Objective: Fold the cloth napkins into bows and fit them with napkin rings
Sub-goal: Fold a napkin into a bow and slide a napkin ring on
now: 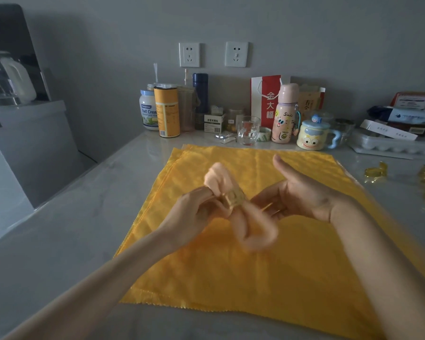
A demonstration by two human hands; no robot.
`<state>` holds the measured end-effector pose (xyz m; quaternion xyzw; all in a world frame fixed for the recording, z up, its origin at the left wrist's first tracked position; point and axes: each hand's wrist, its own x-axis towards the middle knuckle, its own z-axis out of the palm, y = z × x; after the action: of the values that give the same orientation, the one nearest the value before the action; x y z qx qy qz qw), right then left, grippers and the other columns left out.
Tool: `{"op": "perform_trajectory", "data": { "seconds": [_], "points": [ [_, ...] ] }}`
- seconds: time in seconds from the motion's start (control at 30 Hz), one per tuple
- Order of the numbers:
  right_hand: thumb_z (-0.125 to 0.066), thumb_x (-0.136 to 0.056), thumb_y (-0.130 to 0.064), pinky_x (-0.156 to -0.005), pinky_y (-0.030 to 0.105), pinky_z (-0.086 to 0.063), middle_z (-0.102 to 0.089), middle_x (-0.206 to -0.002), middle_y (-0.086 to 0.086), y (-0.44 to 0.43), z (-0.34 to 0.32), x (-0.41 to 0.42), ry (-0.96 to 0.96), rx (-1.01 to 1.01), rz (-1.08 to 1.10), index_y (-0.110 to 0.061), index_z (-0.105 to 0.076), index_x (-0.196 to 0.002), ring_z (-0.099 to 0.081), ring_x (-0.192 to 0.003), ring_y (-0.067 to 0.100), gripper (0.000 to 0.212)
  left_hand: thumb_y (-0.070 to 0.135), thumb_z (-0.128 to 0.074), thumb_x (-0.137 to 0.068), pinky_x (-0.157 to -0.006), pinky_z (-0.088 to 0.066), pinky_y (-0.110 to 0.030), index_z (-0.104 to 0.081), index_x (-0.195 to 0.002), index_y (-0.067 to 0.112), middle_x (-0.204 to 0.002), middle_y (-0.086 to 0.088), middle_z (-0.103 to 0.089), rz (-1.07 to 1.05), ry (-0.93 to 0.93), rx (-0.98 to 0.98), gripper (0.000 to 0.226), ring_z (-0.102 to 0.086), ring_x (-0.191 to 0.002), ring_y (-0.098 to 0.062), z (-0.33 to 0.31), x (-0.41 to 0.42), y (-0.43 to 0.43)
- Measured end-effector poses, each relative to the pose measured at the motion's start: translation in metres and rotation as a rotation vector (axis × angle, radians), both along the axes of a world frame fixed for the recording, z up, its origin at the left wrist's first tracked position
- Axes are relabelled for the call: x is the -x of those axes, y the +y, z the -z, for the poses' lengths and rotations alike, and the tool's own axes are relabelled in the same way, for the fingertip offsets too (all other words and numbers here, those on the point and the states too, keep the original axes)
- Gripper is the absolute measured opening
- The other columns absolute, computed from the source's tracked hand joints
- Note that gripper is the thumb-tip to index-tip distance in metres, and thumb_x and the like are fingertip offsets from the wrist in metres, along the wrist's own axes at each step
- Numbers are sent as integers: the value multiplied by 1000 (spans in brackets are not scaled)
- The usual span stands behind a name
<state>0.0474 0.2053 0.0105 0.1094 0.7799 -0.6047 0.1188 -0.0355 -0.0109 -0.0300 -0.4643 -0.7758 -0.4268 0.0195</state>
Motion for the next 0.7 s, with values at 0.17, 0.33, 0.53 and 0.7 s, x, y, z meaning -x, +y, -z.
{"op": "perform_trajectory", "data": {
  "seconds": [0.17, 0.33, 0.53, 0.7],
  "points": [
    [-45, -79, -60, -85, 36, -49, -65, -108, 18, -21, 5, 5, 190, 25, -26, -8, -61, -118, -60, -93, 24, 67, -12, -45, -78, -57, -39, -15, -57, -80, 4, -73, 3, -57, 19, 68, 2, 20, -51, -65, -7, 0, -6, 11],
    [-61, -80, -51, -73, 22, -49, -67, -97, 7, -30, 7, 6, 379, -59, 19, -7, -65, -102, -61, -89, 14, 49, -10, -45, -79, -53, -36, -14, -56, -74, 14, -68, 8, -56, -20, 65, -26, 26, -51, -62, -7, 2, -8, 14],
    [-60, -89, -12, -69, 29, -46, -63, -79, 10, -32, 16, 16, 551, 110, 317, -10, -65, -74, -60, -74, 16, 17, 4, -56, -91, -72, -48, -16, -67, -103, 17, -87, 29, -58, -13, 137, -40, 21, -59, -88, 5, 6, -13, 16],
    [-62, -86, -11, -57, 29, -47, -58, -64, 13, -31, 19, 21, 585, 396, 465, -2, -64, -74, -58, -56, 21, 16, 15, -60, -89, -65, -50, -34, -63, -102, 14, -88, 10, -62, -33, 167, -11, 14, -59, -77, -13, 2, -20, 15]
  ]
}}
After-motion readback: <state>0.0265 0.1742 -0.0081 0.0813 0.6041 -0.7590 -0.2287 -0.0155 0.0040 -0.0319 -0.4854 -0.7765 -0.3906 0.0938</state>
